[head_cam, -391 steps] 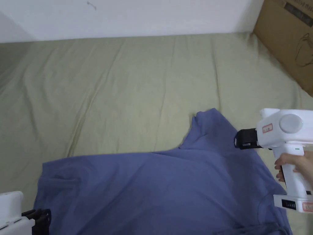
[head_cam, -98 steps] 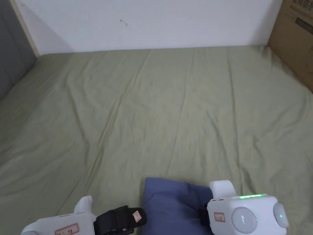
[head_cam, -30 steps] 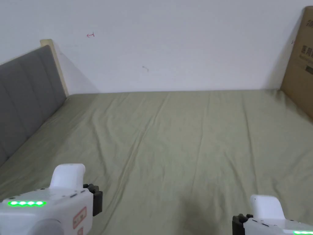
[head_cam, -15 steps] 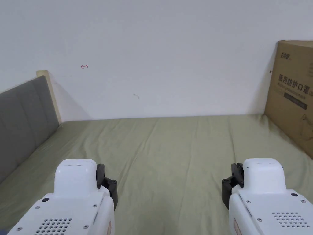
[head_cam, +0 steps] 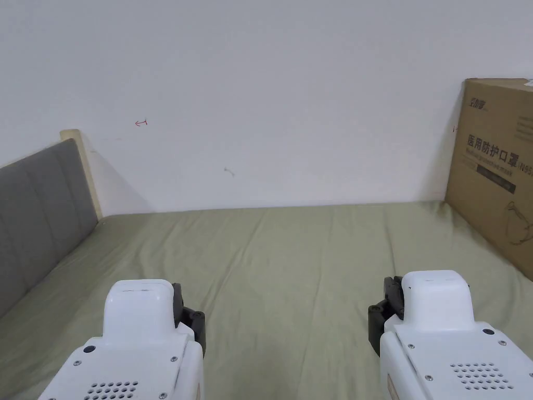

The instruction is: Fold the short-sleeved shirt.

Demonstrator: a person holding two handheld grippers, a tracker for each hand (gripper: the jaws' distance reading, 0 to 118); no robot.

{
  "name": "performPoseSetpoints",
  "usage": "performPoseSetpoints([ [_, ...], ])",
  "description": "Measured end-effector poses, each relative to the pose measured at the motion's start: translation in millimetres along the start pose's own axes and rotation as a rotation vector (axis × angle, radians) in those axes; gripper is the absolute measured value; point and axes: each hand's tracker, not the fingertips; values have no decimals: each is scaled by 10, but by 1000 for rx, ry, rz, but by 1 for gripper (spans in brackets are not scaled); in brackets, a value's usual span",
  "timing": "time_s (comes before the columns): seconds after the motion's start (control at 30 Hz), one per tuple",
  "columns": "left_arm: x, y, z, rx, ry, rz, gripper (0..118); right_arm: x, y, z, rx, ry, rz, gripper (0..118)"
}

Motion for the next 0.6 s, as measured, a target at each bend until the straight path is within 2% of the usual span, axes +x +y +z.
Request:
performPoseSetpoints([
  [0.03,8,-9,21,15,-1,-3,14,-3,2,0,2,-1,-3,9],
  [0.07,18,-4,37,24,-2,-7,30,-3,2,2,6,-3,-3,12],
  [0.1,21,1,38,26,1,-10,59,-4,4,3,9,-3,2,25],
  [0.13,19,10,34,25,-7,-15,80,-7,7,5,12,-6,6,42],
  [0.17,16,11,31,19,-17,-18,96,-7,8,6,13,-6,7,65],
  [0.2,14,6,28,18,-19,-16,105,-4,5,8,12,-4,2,96],
  [0.23,12,-1,27,19,-24,-13,105,-1,5,3,10,2,-6,108],
  [0.27,14,-7,32,22,-20,-10,105,6,4,0,6,12,-15,112],
  [0.47,-24,-7,22,6,-1,24,110,-34,-3,20,29,-20,28,113],
  [0.6,-54,-6,19,14,-52,39,112,-16,2,18,33,-18,9,115],
])
